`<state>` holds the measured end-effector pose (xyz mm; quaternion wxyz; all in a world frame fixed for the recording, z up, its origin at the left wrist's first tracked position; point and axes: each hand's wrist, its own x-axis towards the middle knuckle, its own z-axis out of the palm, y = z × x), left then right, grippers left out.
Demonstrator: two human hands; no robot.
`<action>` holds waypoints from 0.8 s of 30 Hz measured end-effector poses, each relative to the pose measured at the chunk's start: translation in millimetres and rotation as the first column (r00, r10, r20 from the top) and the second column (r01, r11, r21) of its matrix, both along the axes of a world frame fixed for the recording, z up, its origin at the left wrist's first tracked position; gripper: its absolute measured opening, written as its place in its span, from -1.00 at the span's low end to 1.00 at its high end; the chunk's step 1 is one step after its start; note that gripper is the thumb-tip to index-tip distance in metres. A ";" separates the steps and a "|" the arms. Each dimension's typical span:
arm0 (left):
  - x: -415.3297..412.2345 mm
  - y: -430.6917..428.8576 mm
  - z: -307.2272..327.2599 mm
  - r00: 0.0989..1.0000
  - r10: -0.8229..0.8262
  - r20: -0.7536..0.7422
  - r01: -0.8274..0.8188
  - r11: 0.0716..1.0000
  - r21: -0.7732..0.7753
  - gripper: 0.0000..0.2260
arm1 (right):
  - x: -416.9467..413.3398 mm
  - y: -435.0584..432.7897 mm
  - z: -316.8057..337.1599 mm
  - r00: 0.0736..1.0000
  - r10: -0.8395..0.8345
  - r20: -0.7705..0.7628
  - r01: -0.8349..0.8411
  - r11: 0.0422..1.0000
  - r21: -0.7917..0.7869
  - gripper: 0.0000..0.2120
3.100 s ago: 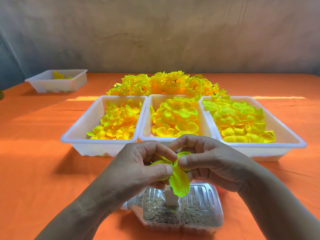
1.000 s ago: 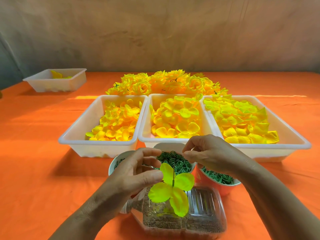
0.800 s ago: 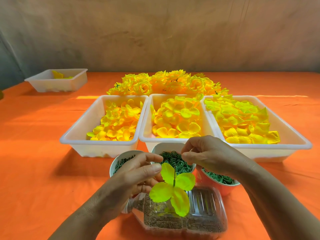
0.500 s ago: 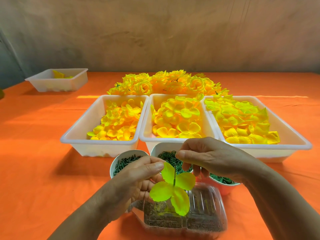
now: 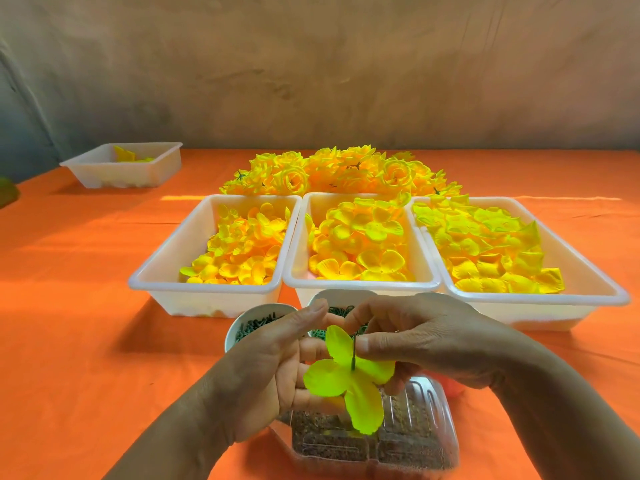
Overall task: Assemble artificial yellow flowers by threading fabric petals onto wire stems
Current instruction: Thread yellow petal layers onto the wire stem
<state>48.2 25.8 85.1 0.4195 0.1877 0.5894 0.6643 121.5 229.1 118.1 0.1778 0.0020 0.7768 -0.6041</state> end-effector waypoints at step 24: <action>16.9 2.6 21.3 0.998 0.014 -0.067 -0.010 0.998 0.059 -0.79 | 0.6 -8.9 13.5 0.995 -0.082 -0.053 0.061 0.947 -0.315 -0.78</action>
